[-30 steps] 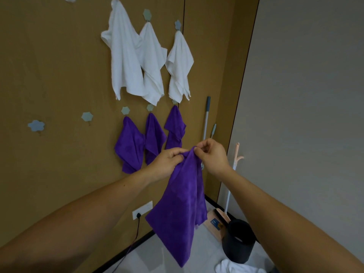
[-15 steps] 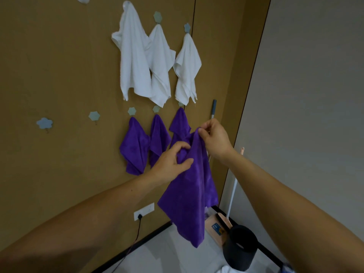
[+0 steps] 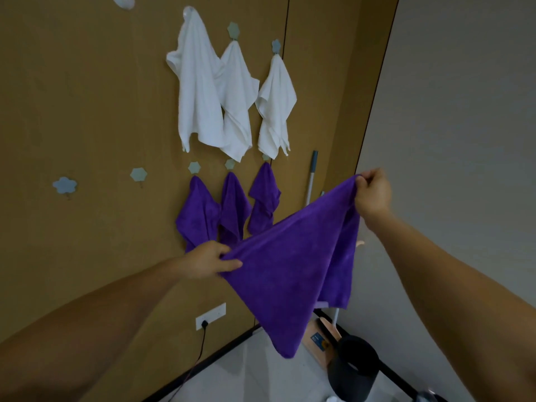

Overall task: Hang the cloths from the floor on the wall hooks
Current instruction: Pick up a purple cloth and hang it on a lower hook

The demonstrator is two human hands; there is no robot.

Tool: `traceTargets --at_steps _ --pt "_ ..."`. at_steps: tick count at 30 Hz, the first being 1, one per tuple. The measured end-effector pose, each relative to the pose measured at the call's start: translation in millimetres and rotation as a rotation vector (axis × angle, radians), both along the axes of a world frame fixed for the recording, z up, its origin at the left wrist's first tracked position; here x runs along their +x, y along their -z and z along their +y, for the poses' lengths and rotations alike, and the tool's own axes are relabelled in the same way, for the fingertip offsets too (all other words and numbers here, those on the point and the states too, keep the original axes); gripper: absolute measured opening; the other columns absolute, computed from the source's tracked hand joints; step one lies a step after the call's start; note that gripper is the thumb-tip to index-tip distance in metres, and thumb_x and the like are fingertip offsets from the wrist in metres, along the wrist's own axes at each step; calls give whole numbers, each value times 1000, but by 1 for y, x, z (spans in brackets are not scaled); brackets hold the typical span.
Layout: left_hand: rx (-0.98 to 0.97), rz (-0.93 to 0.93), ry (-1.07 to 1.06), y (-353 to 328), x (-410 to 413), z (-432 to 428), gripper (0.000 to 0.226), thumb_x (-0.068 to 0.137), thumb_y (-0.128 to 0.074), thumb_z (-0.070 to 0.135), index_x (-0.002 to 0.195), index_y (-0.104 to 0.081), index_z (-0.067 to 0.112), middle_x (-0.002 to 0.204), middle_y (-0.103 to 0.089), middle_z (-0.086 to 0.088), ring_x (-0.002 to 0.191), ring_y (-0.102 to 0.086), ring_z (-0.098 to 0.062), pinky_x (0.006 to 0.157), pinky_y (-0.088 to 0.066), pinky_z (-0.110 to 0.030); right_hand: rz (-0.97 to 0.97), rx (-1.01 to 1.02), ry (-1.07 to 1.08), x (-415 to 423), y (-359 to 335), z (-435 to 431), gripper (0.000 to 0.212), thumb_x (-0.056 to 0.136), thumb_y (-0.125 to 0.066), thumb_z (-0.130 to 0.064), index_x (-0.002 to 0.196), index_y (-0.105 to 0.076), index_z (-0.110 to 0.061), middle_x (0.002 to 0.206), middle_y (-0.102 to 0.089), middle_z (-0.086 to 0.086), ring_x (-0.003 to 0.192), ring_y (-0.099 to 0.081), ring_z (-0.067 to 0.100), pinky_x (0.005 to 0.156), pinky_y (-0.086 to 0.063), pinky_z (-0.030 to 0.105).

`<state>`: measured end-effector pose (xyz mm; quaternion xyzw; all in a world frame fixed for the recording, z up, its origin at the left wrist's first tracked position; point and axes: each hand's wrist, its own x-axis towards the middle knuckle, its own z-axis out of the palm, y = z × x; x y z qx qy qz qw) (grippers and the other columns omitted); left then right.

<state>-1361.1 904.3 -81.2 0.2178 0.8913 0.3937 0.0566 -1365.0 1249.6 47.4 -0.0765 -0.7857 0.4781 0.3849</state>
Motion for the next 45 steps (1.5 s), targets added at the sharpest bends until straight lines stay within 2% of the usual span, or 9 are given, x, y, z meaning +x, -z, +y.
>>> traceTargets --at_steps 5,10,16,22,30,33,36,40,45 --pt "72 171 -107 -38 -14 -27 26 89 -66 31 63 -64 28 60 -66 7 59 -64 -8 59 -47 -23 -131 10 40 3 26 36 6 98 -46 -10 98 -53 -9 92 -56 9 86 -54 25 81 -46 40" --pt "126 337 -170 -85 -22 -30 18 88 -67 30 77 -61 16 70 -61 -2 64 -56 -11 62 -46 -32 -203 79 2 15 56 57 2 94 -56 -12 92 -55 -11 88 -60 8 83 -56 24 72 -41 32" --pt "235 289 -291 -116 -28 -15 12 80 -67 13 84 -57 16 85 -67 -14 76 -65 -23 74 -55 -44 -263 44 -57 23 66 52 5 93 -57 -8 92 -56 -3 88 -62 18 85 -60 33 81 -51 47" --pt "307 358 -328 -133 -23 -5 30 84 -60 0 88 -52 28 88 -61 0 80 -59 -15 66 -48 -26 -314 285 -58 30 76 49 11 93 -55 -4 97 -57 5 93 -64 22 87 -60 37 77 -48 44" --pt "617 5 -158 -140 -4 26 55 79 -69 -8 126 -52 15 88 -74 -3 82 -71 -15 67 -57 -29 -536 256 41 26 70 39 27 83 -53 2 109 -56 -2 113 -62 22 107 -58 40 88 -50 43" --pt "491 -7 -89 -142 4 57 49 79 -71 -3 121 -54 14 91 -72 -6 78 -71 -13 64 -55 -25 -393 336 -208 35 45 -11 49 87 -65 -22 132 -53 -8 134 -57 12 120 -56 21 99 -45 28" --pt "375 33 -47 -137 8 85 37 79 -73 2 106 -56 21 84 -67 -1 66 -68 -3 57 -50 -15 -224 168 -613 58 21 -68 57 89 -63 -46 137 -50 -18 133 -56 -3 106 -57 -7 83 -44 5" --pt "297 49 -13 -127 10 85 31 80 -73 5 98 -53 21 74 -69 2 69 -66 -5 62 -49 -19 -152 258 -634 68 16 -92 43 91 -64 -31 127 -58 -8 118 -64 7 107 -61 20 95 -50 39" --pt "294 15 1 -106 14 68 32 80 -73 2 98 -52 18 59 -64 9 55 -61 2 49 -44 -12 -137 316 -594 64 26 -108 21 96 -57 -21 100 -63 -1 93 -67 16 86 -63 32 82 -51 48"
